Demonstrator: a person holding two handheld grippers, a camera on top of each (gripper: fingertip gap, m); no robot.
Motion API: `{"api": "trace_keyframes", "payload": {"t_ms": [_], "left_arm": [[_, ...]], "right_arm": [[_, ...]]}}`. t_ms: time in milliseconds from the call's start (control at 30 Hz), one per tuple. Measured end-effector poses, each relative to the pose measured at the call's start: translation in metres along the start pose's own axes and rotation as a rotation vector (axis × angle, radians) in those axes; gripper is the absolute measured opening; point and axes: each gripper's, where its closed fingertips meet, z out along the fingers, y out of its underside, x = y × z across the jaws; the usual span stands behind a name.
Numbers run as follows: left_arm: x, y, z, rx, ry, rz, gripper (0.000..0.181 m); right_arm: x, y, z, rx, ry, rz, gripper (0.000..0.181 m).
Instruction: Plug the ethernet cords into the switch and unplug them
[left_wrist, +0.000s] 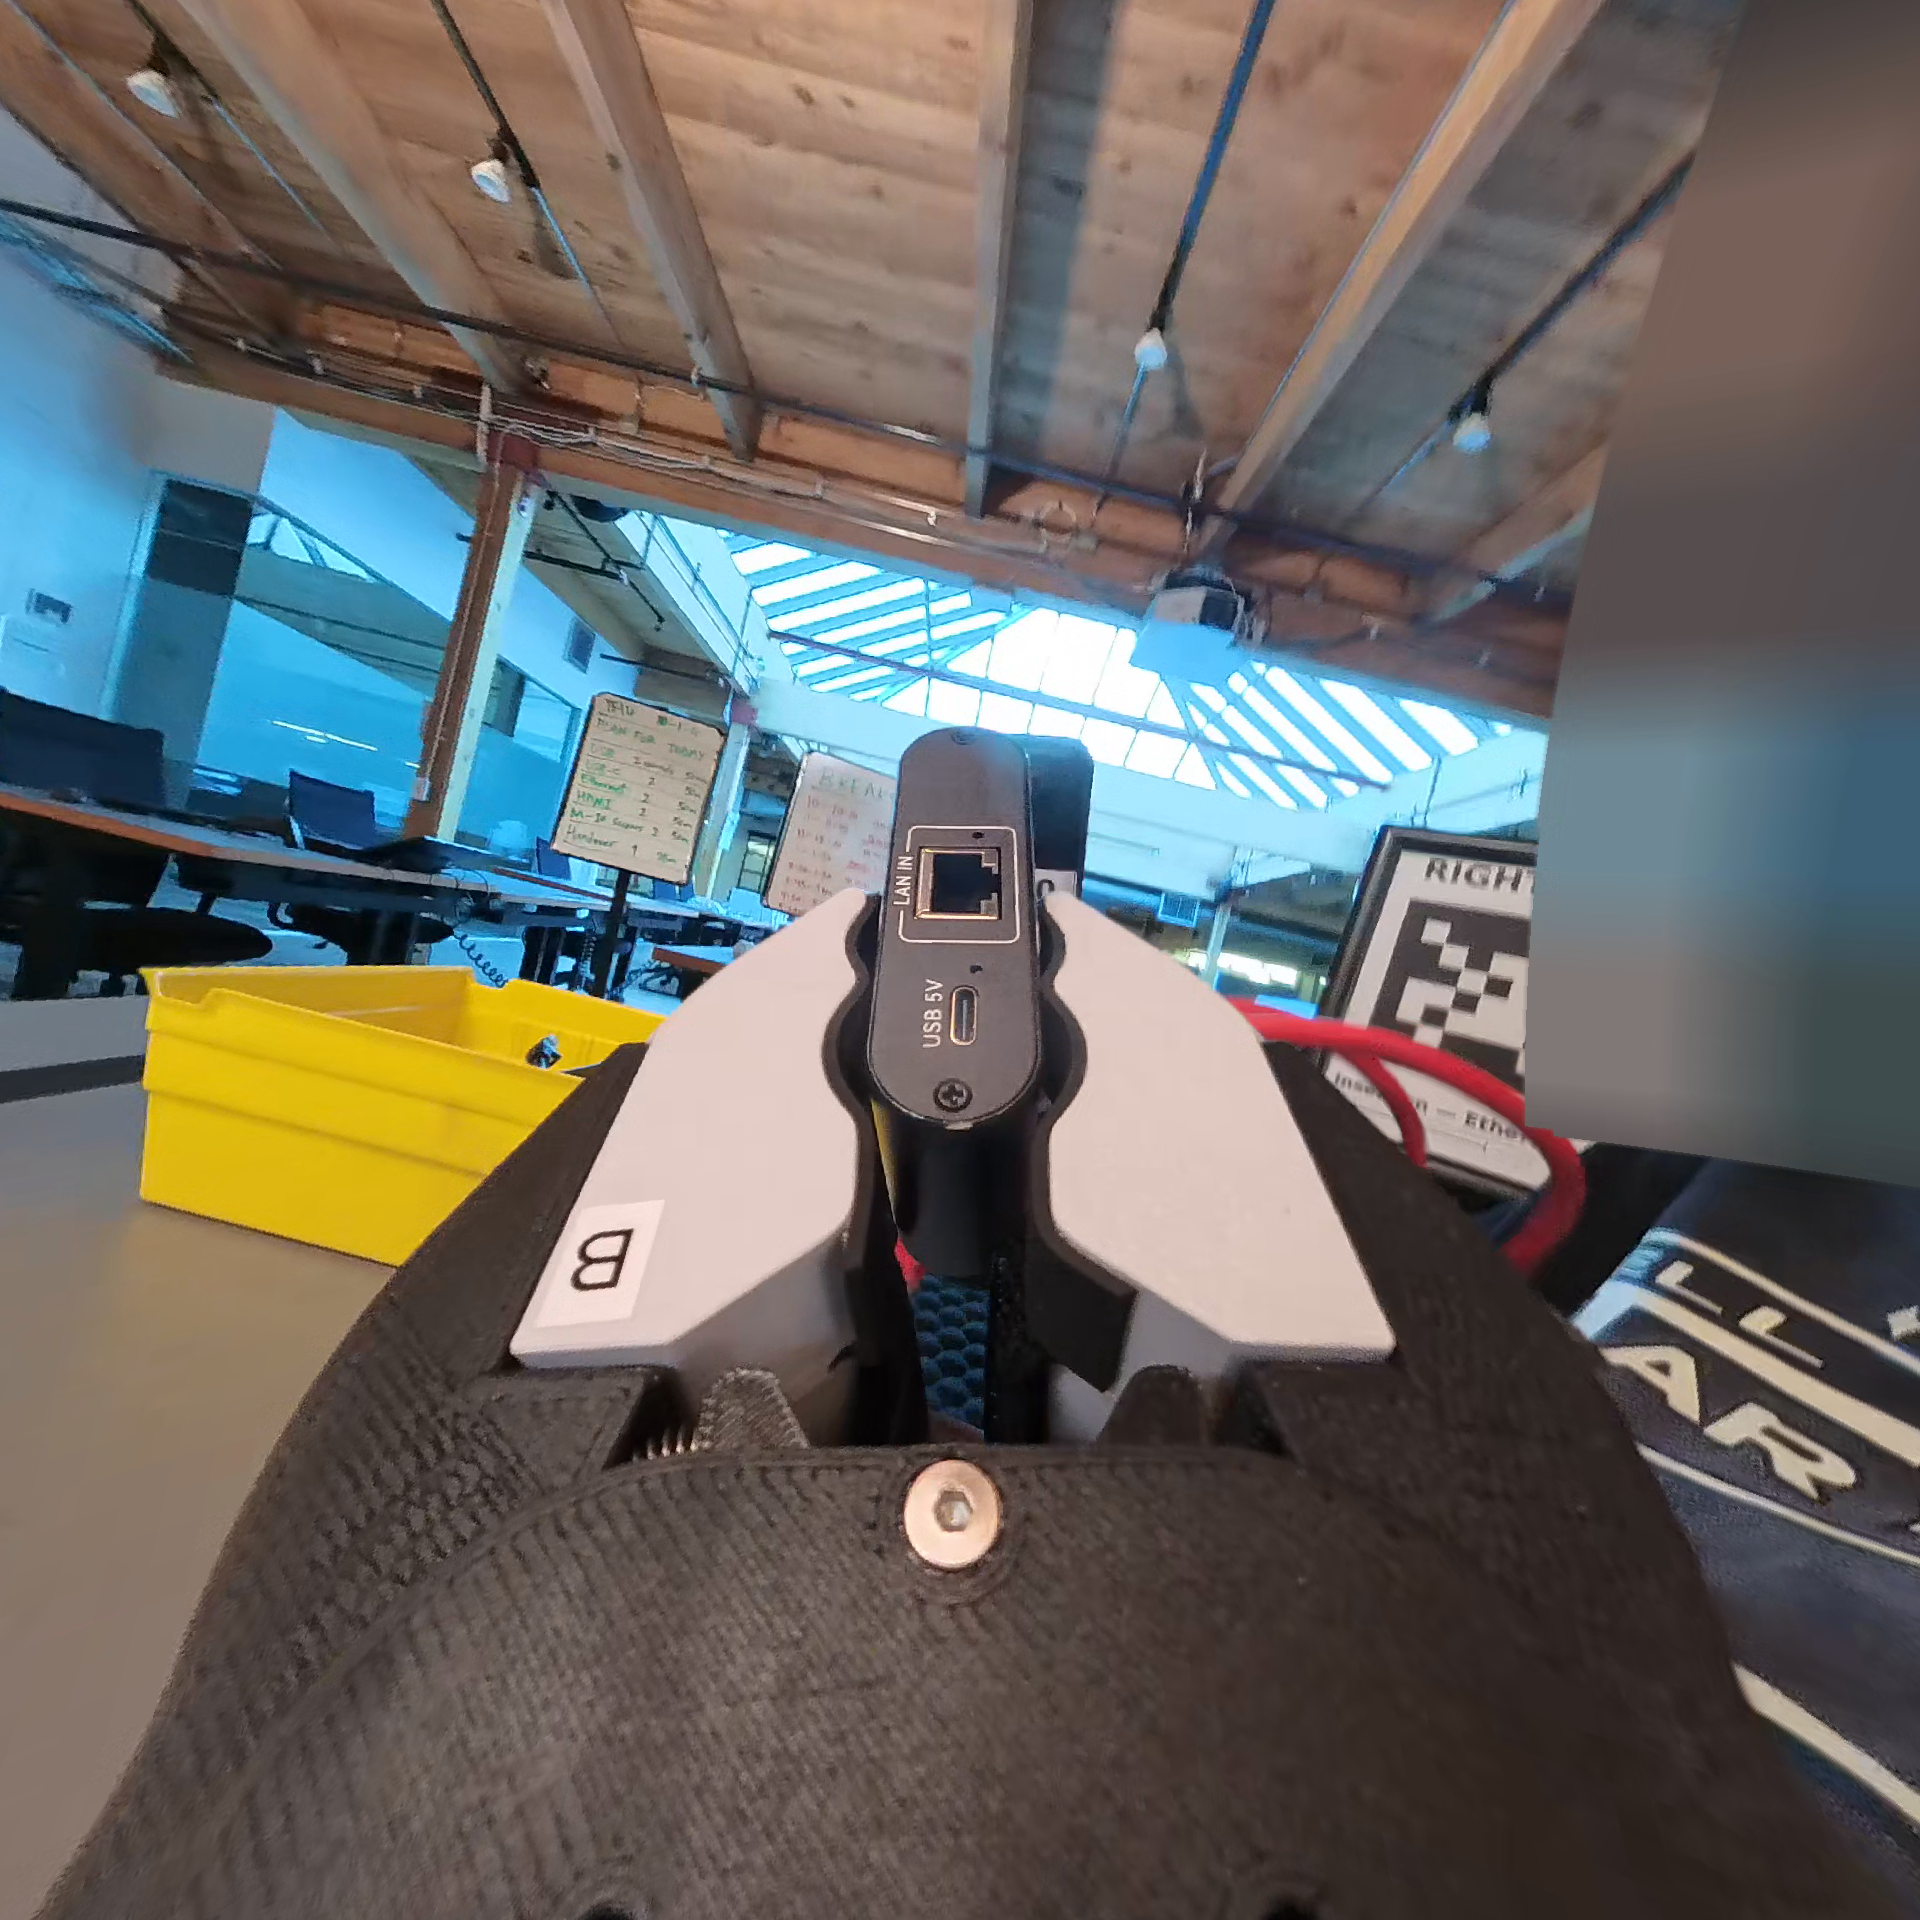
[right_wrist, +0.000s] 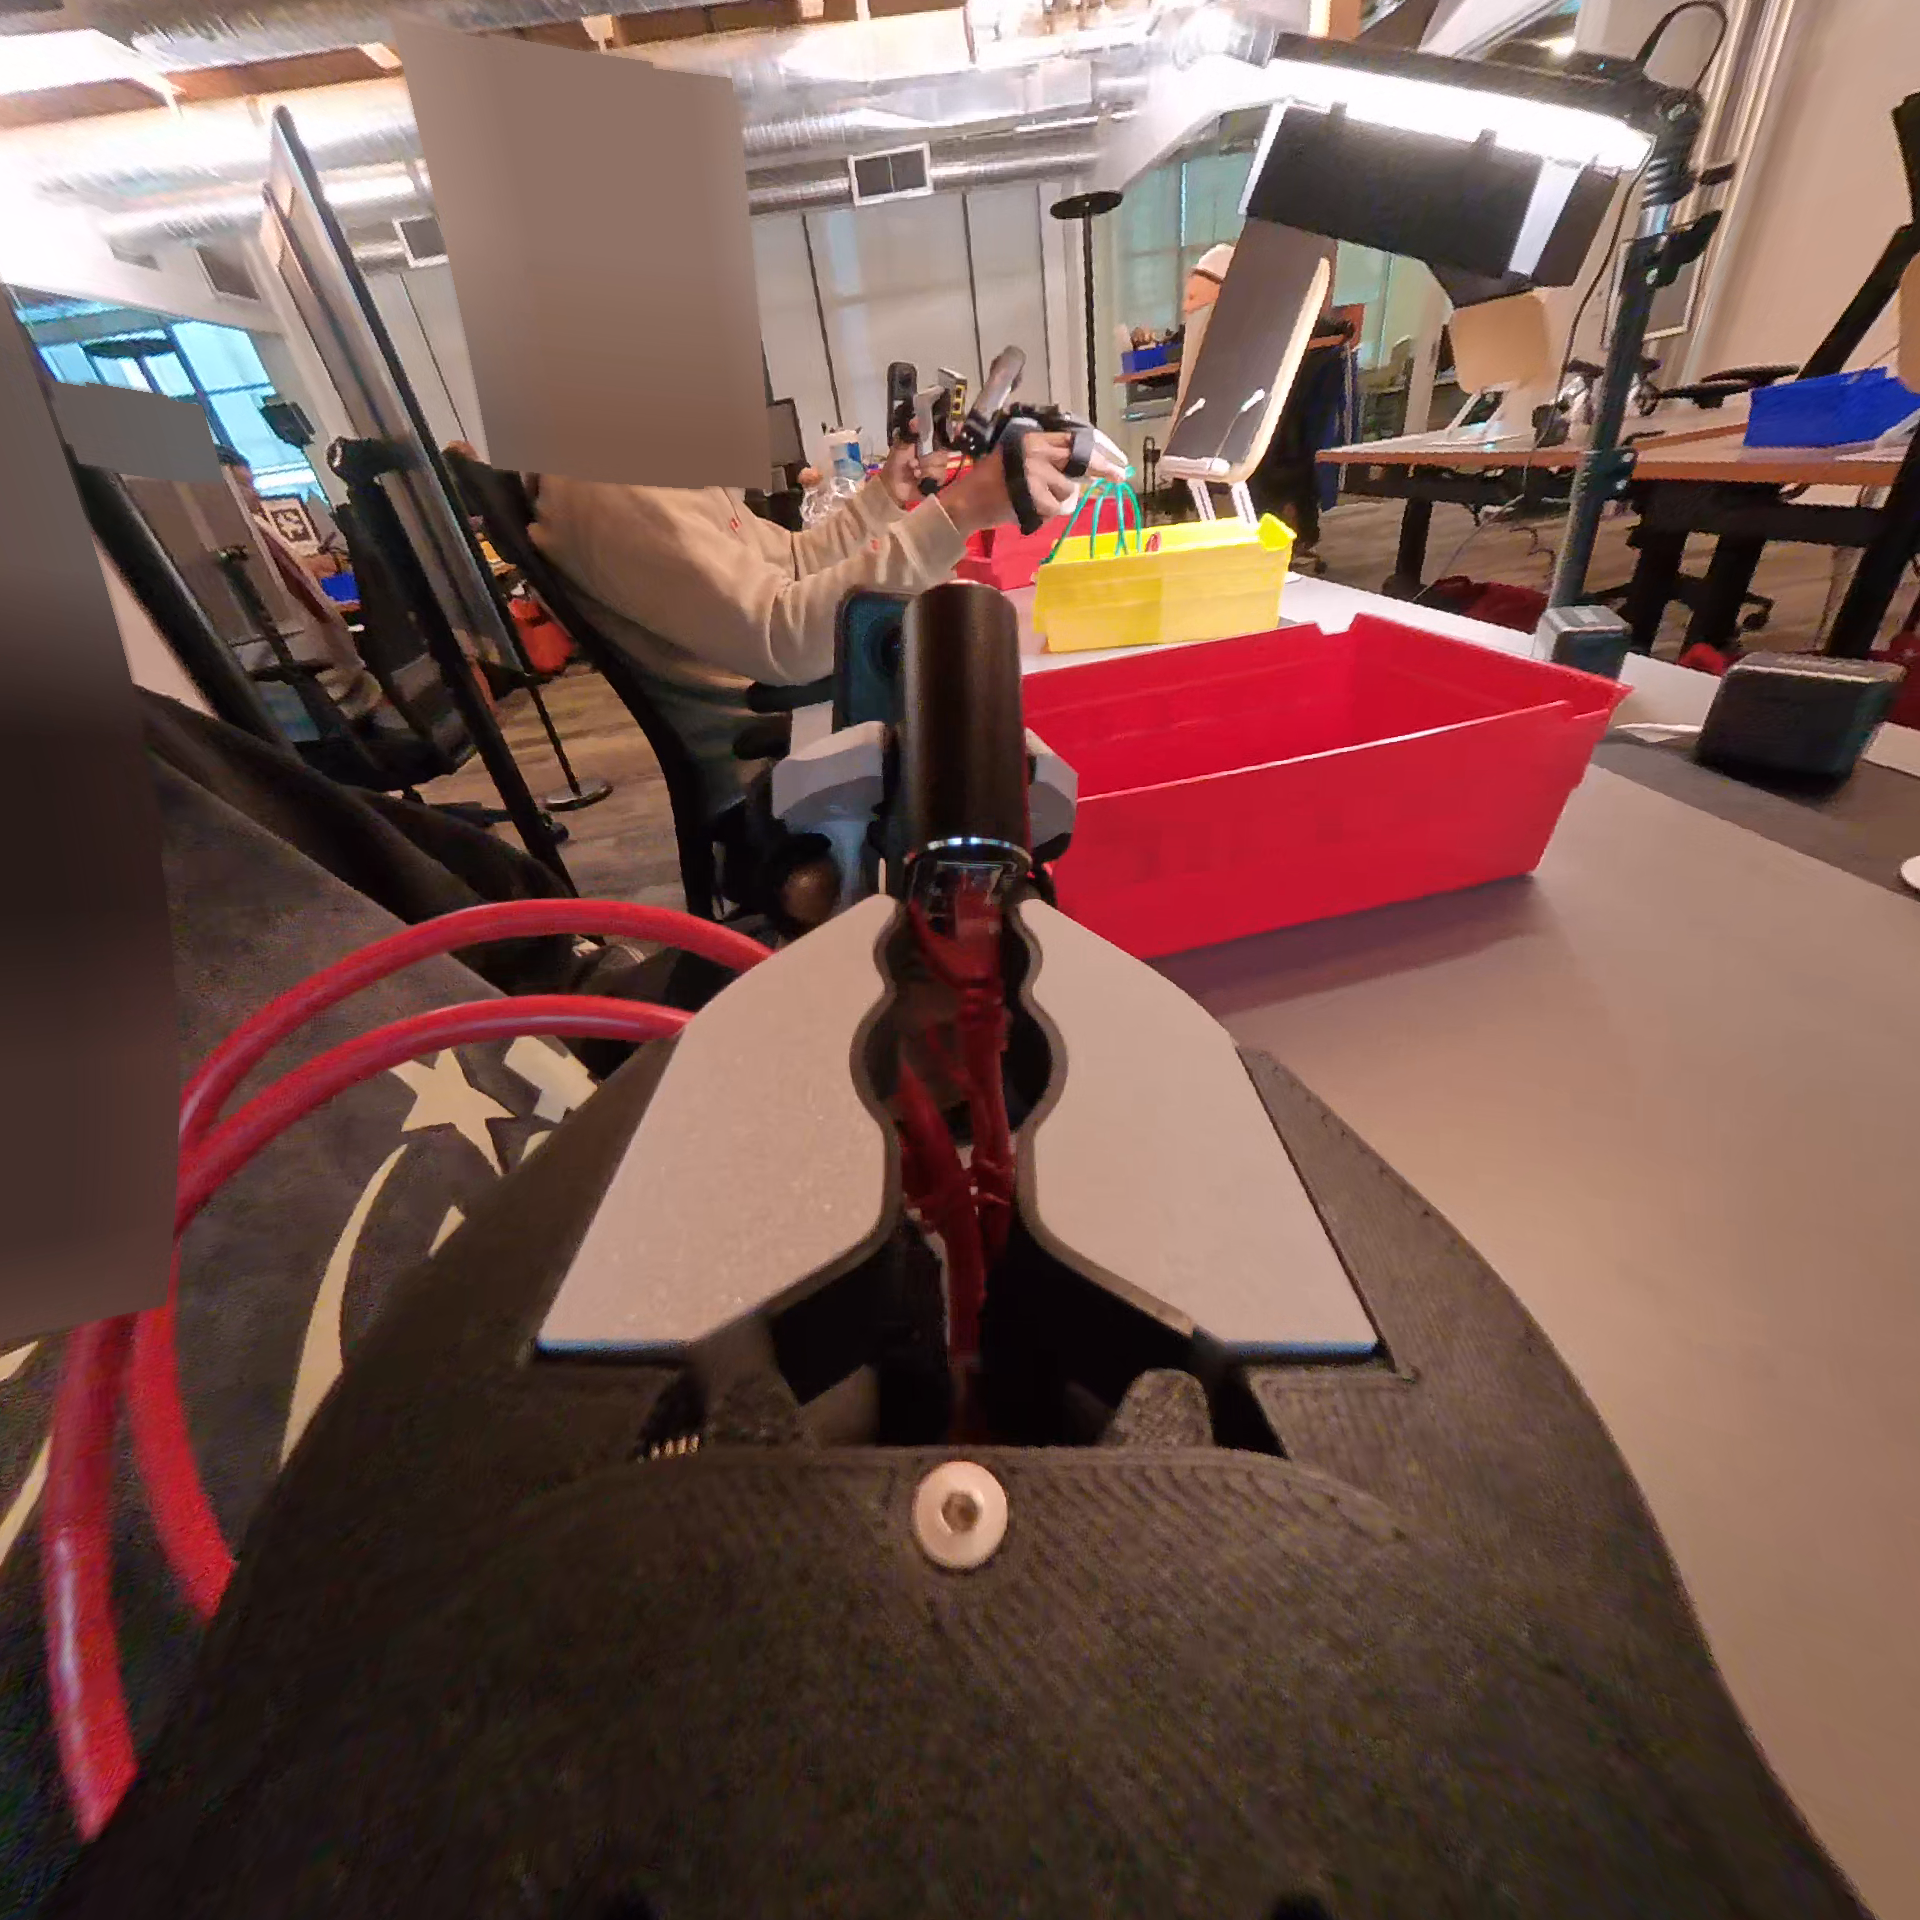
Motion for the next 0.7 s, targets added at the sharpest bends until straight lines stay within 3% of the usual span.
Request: {"api": "trace_keyframes", "payload": {"t_ms": [233,333,433,533,667,700], "left_arm": [[0.007,-0.002,0.001,0.024,0.045,0.004,0.027],[0.010,0.008,0.007,-0.034,0.046,0.012,0.047],[0.013,0.003,0.006,0.008,0.055,0.067,0.029],[0.013,0.000,0.005,0.018,0.045,0.070,0.027],[0.008,-0.007,0.004,0.045,0.024,0.064,0.027],[0.008,-0.006,0.004,0.042,0.029,0.058,0.027]], "right_arm": [[-0.009,-0.005,0.000,0.022,-0.018,-0.047,0.014],[-0.012,-0.005,0.006,0.036,-0.021,-0.040,0.014],[-0.015,-0.002,0.012,0.039,-0.019,-0.035,0.014],[-0.012,-0.003,0.015,0.069,0.004,-0.026,0.016],[-0.012,-0.007,0.013,0.115,-0.003,0.000,0.037],[-0.010,-0.007,0.013,0.119,0.005,0.006,0.035]]}}
